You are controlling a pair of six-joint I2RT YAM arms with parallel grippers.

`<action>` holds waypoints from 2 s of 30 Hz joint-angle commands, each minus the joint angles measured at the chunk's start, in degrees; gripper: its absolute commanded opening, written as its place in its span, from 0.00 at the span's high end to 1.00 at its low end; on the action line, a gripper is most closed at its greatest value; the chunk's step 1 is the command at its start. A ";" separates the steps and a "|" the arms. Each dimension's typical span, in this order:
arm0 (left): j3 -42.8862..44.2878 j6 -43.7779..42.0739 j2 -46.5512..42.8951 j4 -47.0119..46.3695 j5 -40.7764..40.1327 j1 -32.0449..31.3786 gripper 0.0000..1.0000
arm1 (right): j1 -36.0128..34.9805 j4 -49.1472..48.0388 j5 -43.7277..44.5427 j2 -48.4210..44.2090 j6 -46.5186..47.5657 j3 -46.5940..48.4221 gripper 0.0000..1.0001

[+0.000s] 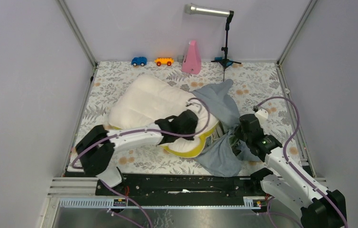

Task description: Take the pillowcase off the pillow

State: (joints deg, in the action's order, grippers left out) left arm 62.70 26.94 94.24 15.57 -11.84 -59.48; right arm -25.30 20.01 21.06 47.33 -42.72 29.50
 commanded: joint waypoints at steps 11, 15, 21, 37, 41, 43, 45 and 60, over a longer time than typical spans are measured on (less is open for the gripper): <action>-25.62 17.13 -47.53 -1.48 -13.75 26.61 1.00 | 1.69 -3.51 13.36 -1.93 -9.22 9.39 1.00; -22.76 19.57 -53.58 4.83 -22.54 26.70 1.00 | 3.32 -3.79 18.51 1.05 -10.68 13.78 1.00; -20.42 27.40 -56.44 12.30 -33.15 27.11 1.00 | 9.62 -7.31 13.49 11.09 -5.15 29.63 1.00; -12.29 20.60 -32.81 -4.34 -17.18 28.74 1.00 | 21.70 16.51 -28.07 46.90 15.80 88.30 0.10; -4.36 16.91 -22.11 -8.69 -11.42 29.21 1.00 | 21.72 7.58 -30.93 38.80 15.84 72.94 0.01; -1.63 11.15 -18.75 -14.36 -3.97 29.23 1.00 | 21.65 1.29 -28.90 32.91 16.00 63.02 0.00; -0.45 5.03 -17.69 -21.46 5.41 29.05 0.67 | 21.70 -6.10 -27.08 26.66 16.76 51.63 0.00; -28.90 -13.80 -37.84 -37.13 -19.02 26.87 0.01 | 21.70 -57.18 -10.86 6.35 24.07 -7.12 0.00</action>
State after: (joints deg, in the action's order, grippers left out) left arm 44.23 23.83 59.55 -7.40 -22.63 -32.25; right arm -3.49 -15.81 2.79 54.96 -22.31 31.86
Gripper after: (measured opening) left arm 0.986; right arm 0.993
